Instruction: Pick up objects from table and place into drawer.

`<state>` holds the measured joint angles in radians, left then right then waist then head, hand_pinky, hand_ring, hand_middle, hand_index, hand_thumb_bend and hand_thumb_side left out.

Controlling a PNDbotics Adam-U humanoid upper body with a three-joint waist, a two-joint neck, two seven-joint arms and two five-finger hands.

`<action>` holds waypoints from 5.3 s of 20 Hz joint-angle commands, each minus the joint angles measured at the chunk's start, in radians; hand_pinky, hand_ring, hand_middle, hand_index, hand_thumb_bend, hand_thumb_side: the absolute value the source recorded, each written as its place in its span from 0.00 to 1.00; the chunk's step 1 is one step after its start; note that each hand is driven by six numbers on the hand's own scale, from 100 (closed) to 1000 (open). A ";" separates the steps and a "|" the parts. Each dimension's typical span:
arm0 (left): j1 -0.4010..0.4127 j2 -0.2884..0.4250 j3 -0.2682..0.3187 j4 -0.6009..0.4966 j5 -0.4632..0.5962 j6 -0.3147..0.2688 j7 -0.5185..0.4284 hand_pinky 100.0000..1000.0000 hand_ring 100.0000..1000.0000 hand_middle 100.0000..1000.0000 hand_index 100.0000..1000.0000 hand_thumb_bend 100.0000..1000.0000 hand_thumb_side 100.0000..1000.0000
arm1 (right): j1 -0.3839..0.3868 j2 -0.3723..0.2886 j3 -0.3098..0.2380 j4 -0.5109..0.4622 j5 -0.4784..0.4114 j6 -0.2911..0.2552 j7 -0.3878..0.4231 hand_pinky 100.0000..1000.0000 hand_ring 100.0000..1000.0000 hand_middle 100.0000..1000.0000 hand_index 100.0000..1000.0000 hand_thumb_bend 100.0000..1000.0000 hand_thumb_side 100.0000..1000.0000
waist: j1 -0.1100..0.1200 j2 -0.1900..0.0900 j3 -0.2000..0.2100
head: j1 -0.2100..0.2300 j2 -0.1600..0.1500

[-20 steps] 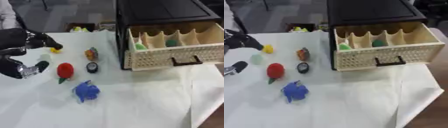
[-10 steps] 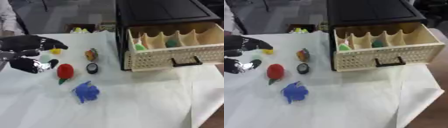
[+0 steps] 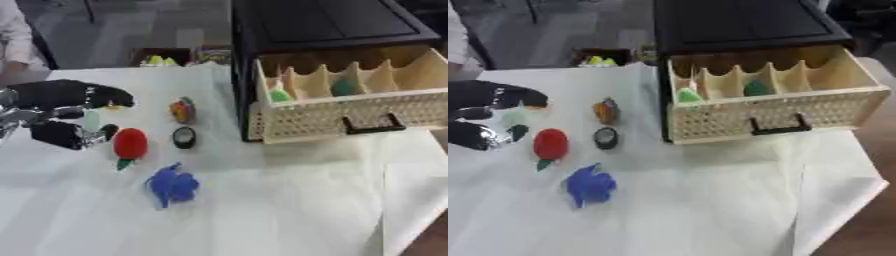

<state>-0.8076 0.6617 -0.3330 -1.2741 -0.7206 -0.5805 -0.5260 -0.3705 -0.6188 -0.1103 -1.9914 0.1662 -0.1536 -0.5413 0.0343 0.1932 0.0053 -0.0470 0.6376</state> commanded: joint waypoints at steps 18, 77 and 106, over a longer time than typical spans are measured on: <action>-0.028 -0.037 0.034 0.155 -0.196 -0.082 0.053 0.77 0.87 0.87 1.00 0.02 1.00 | -0.010 -0.005 -0.017 -0.009 -0.021 0.008 0.011 0.16 0.52 0.44 0.73 0.18 0.63 | 0.004 0.005 -0.017 | 0.012 -0.022; -0.055 -0.083 0.098 0.308 -0.463 -0.078 0.278 0.41 0.64 0.61 0.93 0.00 0.63 | -0.005 0.017 -0.046 -0.009 -0.037 0.010 0.021 0.13 0.50 0.40 0.70 0.15 0.62 | 0.020 0.067 -0.074 | 0.042 -0.079; -0.052 -0.070 0.095 0.277 -0.340 -0.077 0.379 0.00 0.33 0.35 0.57 0.00 0.19 | 0.007 0.031 -0.053 -0.009 -0.049 0.018 0.016 0.14 0.50 0.40 0.70 0.09 0.60 | 0.020 0.046 -0.068 | 0.039 -0.072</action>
<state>-0.8458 0.5605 -0.2394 -0.9746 -1.0755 -0.6542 -0.1512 -0.3590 -0.5733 -0.1539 -1.9914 0.1243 -0.1385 -0.5228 0.0588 0.2596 -0.0642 -0.0072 0.5692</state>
